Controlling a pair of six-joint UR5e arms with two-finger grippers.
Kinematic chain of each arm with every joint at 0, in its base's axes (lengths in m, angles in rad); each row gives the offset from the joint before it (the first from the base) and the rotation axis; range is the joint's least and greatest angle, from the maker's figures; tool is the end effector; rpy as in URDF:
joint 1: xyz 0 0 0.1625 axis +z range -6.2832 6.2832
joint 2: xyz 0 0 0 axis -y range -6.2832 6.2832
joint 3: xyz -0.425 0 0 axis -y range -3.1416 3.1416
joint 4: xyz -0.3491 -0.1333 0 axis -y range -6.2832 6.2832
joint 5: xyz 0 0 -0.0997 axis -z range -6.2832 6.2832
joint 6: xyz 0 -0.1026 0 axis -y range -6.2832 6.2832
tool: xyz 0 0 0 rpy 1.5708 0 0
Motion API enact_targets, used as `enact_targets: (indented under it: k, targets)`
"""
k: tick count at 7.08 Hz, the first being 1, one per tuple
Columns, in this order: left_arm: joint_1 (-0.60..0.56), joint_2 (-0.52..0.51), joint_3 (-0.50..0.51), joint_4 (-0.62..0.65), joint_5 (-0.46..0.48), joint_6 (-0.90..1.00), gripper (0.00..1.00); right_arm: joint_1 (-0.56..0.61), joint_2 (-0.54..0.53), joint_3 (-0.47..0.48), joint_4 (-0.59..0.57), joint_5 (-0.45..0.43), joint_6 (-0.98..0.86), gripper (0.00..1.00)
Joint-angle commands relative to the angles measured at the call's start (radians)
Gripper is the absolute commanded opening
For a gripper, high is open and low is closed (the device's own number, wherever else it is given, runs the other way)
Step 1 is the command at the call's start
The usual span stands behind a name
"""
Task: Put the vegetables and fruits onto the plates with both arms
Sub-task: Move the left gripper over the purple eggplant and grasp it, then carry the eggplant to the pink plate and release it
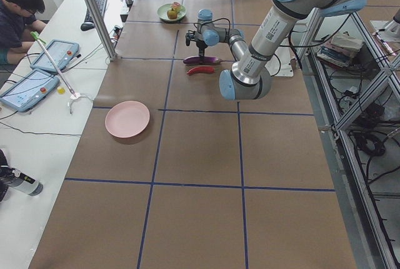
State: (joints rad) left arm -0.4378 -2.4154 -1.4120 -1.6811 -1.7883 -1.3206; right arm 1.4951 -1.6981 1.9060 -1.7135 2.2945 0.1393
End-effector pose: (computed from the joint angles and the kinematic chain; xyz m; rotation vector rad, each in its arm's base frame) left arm 0.6134 -0.4099 0.2225 0.0736 0.8159 -0.0904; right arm 0.0355 -0.3959 0.5822 -0.0157 -0.7260 0.0372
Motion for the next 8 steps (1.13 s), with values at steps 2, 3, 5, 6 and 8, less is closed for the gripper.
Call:
enact_targets:
  k: [2,3,5,6,8]
  targets:
    - [-0.010,0.001,-0.037,0.014,0.000,0.003,0.00,-0.001,0.000,-0.001,0.000,0.000,-0.001,1.00]
    - [-0.086,0.013,-0.103,0.017,-0.011,0.010,0.00,-0.002,0.000,-0.001,0.000,0.000,-0.001,1.00]
    - [-0.315,0.113,-0.148,0.014,-0.186,0.102,0.00,-0.009,0.002,-0.001,0.000,0.000,-0.001,1.00]
    - [-0.438,0.142,-0.089,0.015,-0.224,0.311,0.00,-0.010,0.000,-0.001,0.000,0.000,0.000,1.00]
    - [-0.583,0.096,0.232,-0.059,-0.234,0.557,0.00,-0.010,0.002,-0.001,0.000,0.000,-0.001,1.00]
